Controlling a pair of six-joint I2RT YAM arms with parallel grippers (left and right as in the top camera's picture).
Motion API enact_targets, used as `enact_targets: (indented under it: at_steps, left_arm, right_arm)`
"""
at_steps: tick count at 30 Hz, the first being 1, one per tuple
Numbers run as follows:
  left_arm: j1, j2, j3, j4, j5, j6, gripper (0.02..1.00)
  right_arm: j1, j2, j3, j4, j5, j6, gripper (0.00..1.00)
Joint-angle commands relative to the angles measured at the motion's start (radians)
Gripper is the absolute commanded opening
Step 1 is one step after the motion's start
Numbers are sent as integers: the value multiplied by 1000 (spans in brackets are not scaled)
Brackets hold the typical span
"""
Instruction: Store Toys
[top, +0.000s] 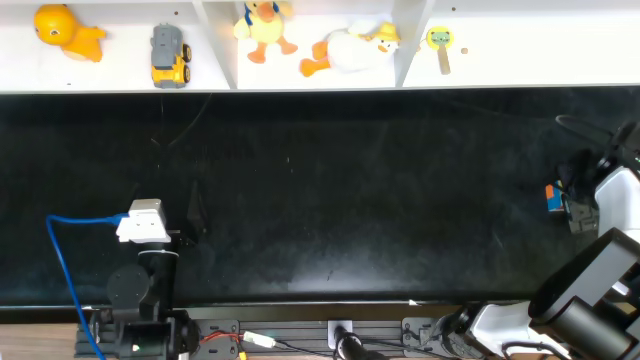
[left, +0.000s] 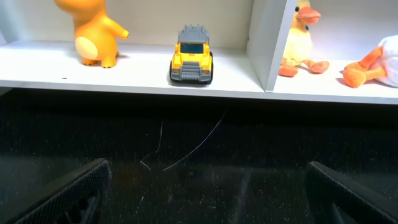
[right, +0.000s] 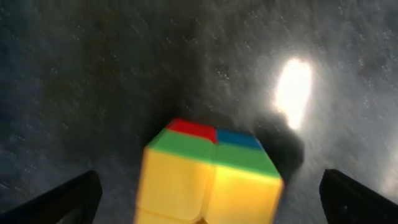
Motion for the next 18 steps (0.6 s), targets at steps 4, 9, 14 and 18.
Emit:
enact_targets:
  at_steps: [4, 9, 14, 18]
  left_arm:
    - [-7, -12, -8, 2, -9, -15, 996]
    - [-7, -12, -8, 2, -9, -15, 998]
    - [-7, -12, -8, 2, -9, -15, 996]
    - [-7, -12, -8, 2, -9, -15, 998]
  right_arm:
    - [-2, 28, -3, 31, -2, -12, 934]
    - [-2, 79, -3, 27, -20, -12, 888]
    - [-2, 100, -3, 30, -19, -12, 757]
    - [-2, 100, -3, 33, -19, -12, 575]
